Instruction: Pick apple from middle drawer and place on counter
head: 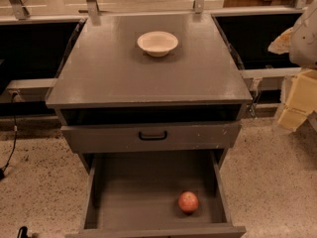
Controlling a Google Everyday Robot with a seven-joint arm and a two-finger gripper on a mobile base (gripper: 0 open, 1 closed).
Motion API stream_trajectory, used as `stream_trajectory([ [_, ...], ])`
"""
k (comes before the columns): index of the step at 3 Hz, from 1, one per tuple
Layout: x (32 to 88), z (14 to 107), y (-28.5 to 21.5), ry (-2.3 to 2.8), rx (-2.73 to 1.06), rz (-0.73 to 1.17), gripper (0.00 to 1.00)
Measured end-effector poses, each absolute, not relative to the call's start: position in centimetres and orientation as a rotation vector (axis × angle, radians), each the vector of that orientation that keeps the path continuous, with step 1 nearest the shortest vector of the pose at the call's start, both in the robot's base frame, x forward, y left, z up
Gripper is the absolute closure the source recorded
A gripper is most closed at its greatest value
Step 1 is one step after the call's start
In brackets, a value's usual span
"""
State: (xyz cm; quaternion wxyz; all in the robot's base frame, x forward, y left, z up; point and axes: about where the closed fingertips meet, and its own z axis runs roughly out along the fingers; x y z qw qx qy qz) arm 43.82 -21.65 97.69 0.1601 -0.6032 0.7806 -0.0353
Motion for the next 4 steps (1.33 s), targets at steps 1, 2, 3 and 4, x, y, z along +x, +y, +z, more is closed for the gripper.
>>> stream_trajectory([
  [1, 43.8, 97.7, -21.6, 2.230, -1.723, -0.101, 0.00],
  [2, 43.5, 94.9, -21.2, 2.237, -1.719, -0.086, 0.00],
  [3, 41.3, 90.3, -19.8, 2.172, -1.729, -0.031, 0.00],
  [4, 40.2, 82.8, -18.0, 2.101, -1.828, 0.017, 0.00],
])
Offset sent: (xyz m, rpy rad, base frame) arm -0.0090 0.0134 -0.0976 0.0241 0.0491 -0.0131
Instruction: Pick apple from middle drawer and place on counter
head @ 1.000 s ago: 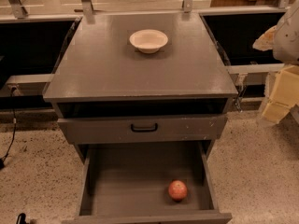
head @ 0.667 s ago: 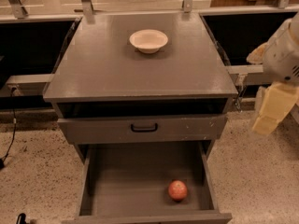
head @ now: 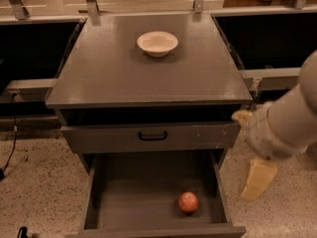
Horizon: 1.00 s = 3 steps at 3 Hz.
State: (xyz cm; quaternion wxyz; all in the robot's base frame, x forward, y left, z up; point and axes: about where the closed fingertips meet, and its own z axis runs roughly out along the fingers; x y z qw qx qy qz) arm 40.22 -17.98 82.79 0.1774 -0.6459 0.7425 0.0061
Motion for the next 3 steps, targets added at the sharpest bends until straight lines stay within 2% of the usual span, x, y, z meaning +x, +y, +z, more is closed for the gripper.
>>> stream_trajectory([
  [1, 38.4, 78.8, -17.8, 2.131, -1.870, 0.058, 0.00],
  [2, 38.5, 79.1, -17.0, 2.070, -1.914, 0.066, 0.00],
  [3, 39.6, 75.1, -13.4, 1.992, -1.953, 0.169, 0.00],
])
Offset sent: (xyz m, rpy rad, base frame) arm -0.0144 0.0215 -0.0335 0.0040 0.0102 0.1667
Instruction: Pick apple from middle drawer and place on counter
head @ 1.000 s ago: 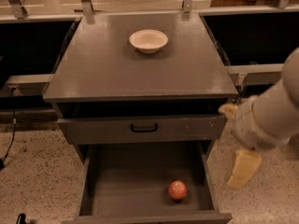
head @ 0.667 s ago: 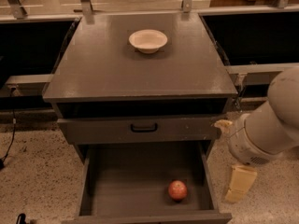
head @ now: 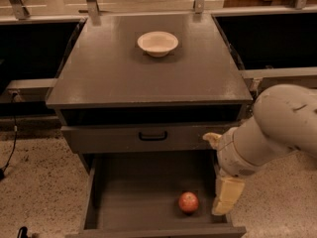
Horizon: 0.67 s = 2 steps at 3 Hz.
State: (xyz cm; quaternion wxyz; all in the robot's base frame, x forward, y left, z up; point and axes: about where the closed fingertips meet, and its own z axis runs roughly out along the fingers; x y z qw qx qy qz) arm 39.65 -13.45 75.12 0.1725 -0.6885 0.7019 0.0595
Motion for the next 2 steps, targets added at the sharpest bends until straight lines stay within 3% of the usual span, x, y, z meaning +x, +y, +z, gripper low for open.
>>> stream_trajectory([
  [2, 40.5, 58.3, -6.5, 1.964, -1.891, 0.427, 0.00],
])
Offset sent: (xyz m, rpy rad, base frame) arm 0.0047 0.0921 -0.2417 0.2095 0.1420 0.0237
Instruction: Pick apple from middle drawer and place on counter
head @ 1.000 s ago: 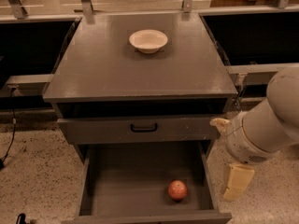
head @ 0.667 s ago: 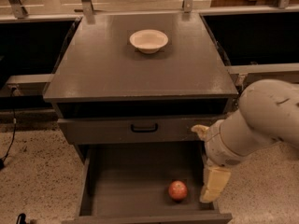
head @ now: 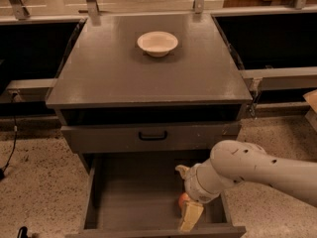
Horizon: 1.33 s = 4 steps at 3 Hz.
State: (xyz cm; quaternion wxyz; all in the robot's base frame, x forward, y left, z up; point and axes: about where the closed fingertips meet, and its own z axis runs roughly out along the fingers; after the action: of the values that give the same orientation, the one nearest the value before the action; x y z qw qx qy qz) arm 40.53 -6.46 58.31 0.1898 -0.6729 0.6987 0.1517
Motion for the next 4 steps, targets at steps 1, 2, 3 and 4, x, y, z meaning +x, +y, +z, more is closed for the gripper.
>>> stream_trajectory([
  [1, 40.5, 58.3, -6.5, 1.964, -1.891, 0.427, 0.00],
  [2, 42.0, 55.5, -8.5, 1.997, -1.851, 0.424, 0.00],
  [3, 44.4, 50.5, -11.1, 1.950, -1.756, 0.494, 0.00],
  [4, 45.4, 47.5, -11.9, 1.897, -1.753, 0.519, 0.00],
])
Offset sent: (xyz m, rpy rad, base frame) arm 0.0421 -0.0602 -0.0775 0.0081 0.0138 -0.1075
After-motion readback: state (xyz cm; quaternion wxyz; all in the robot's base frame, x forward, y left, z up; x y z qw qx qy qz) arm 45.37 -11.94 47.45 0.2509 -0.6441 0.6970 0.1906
